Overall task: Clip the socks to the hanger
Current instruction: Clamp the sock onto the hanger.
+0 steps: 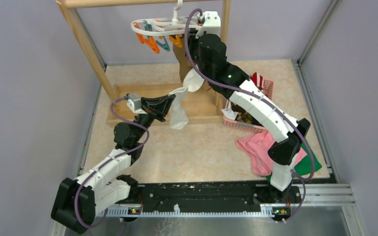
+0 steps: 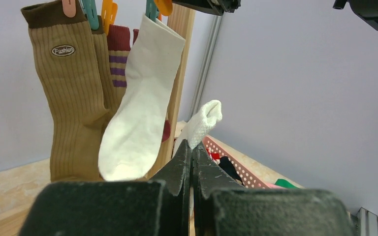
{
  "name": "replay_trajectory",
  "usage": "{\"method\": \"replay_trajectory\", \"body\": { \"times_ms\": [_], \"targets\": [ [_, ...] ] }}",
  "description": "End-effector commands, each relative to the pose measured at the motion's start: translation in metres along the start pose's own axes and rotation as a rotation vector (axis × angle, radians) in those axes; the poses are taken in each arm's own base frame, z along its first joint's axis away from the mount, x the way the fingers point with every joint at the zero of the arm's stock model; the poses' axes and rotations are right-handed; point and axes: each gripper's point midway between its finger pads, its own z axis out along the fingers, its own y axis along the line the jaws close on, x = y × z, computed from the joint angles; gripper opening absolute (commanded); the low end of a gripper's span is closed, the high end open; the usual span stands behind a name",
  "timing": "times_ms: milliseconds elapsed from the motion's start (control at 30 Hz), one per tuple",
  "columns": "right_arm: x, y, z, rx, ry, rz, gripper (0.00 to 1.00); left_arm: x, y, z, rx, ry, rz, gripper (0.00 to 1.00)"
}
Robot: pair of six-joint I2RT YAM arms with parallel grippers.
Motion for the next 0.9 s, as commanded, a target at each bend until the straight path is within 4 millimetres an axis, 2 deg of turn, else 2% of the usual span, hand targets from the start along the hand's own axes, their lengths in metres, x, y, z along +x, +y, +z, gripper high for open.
{"method": "replay_trajectory", "body": {
  "times_ms": [0,167,333,400,667,867],
  "targets": [
    [-0.037,-0.011,-0.012,0.018,-0.081,0.049,0.38,-0.024,-0.011,0.006,0.047,-0.072,0.022,0.00],
    [-0.037,-0.012,-0.010,0.022,-0.088,0.036,0.27,-0.025,-0.010,0.008,0.046,-0.073,0.025,0.00],
    [-0.037,-0.010,-0.011,0.009,-0.084,0.033,0.07,-0.024,-0.008,0.010,0.040,-0.073,0.027,0.00],
    [-0.038,-0.009,-0.011,0.004,-0.085,0.034,0.01,-0.025,-0.007,0.012,0.035,-0.074,0.024,0.00],
    [-0.037,-0.006,-0.015,-0.030,-0.081,0.041,0.00,-0.034,0.009,0.025,-0.046,-0.106,-0.017,0.00],
    [-0.036,-0.004,-0.019,-0.052,-0.079,0.064,0.00,-0.033,0.026,0.044,-0.122,-0.095,-0.008,0.00]
  ]
}}
